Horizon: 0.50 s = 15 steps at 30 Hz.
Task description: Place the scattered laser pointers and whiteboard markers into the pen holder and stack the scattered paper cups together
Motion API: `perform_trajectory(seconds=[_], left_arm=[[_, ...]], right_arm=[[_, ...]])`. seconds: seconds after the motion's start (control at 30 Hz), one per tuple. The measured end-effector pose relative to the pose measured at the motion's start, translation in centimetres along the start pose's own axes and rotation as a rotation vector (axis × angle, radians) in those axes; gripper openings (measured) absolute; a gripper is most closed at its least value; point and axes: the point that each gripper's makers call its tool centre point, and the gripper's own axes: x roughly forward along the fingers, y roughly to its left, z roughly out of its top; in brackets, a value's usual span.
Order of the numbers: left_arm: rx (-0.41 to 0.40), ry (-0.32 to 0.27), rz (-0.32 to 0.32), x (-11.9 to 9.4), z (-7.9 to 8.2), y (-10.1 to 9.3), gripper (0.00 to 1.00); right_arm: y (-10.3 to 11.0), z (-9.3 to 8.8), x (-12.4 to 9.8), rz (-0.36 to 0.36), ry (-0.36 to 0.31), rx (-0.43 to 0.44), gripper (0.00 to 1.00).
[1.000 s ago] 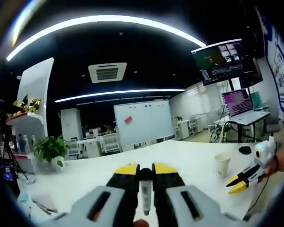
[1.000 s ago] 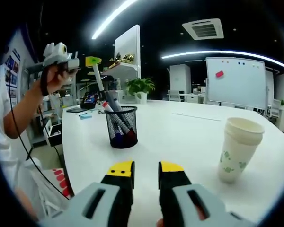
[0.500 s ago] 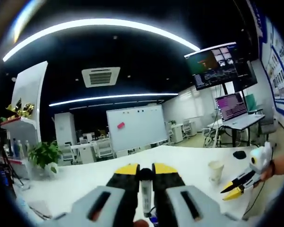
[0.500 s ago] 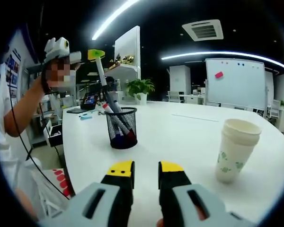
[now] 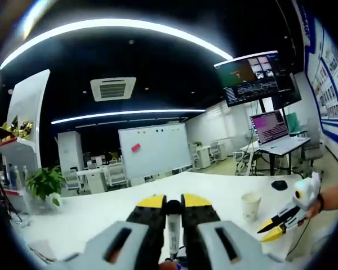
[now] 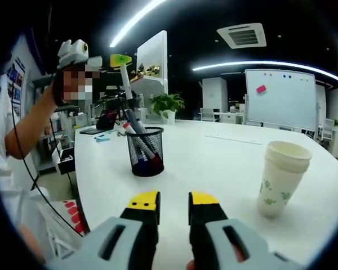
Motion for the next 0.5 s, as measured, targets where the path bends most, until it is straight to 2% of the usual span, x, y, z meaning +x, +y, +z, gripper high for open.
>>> perform_trajectory(seconds=[0.5], left_arm=[[-0.028, 0.014, -0.052, 1.03, -0.60, -1.08, 0.11]], right_arm=[[-0.37, -0.06, -0.01, -0.006, 0.008, -0.004, 0.19]])
